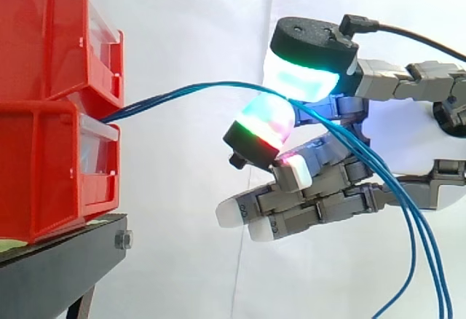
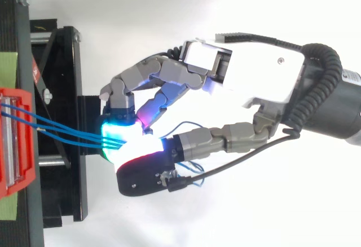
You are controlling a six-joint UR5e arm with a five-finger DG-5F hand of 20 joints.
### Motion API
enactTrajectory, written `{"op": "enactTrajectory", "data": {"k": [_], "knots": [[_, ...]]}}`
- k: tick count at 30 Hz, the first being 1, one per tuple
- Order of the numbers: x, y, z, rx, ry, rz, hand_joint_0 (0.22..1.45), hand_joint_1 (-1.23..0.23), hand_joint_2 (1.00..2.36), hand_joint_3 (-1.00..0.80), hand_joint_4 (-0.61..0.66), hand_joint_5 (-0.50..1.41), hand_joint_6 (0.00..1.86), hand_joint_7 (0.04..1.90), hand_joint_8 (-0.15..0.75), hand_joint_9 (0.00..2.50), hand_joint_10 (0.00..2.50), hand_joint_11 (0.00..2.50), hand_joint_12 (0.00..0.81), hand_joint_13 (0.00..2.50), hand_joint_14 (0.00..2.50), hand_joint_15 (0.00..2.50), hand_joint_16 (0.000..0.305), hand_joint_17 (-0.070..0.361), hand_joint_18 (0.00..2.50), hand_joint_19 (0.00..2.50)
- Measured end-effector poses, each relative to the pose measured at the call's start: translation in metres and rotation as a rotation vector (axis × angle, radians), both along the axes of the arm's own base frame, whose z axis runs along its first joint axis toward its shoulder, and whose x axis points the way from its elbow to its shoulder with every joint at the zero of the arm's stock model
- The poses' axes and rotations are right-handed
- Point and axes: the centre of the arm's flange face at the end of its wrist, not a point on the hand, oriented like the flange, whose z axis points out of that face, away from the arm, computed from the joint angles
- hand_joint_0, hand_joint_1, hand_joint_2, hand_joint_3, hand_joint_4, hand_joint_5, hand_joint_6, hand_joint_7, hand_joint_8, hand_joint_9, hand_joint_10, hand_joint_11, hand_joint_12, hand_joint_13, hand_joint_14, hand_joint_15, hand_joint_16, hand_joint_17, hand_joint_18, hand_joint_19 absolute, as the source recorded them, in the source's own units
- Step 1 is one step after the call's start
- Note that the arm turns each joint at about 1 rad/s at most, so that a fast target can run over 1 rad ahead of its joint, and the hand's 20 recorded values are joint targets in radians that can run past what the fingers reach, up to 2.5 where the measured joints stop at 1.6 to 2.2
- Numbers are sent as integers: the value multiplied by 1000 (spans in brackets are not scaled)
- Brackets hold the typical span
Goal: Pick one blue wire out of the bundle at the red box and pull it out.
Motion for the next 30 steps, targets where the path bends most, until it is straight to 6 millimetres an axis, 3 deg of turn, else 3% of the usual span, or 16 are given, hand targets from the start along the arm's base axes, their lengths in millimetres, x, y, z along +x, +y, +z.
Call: {"op": "enactTrajectory", "data": {"k": [6,15,25,30], "knots": [[0,-1,0,14,-6,0,712,-865,1019,-299,67,-223,899,1319,293,781,29,828,354,335,10,203,51,114,93,305],[0,-2,0,44,-12,1,774,-868,1012,-382,74,-233,900,1168,270,719,28,830,361,233,7,146,52,117,38,311],[-1,-1,-1,50,-4,4,760,-858,1000,-500,81,-257,895,1096,261,581,27,807,349,150,7,149,52,117,10,317],[-1,-2,-1,50,0,3,660,-851,1000,-500,109,-246,892,1072,266,595,28,828,352,143,7,154,52,118,0,340]]}}
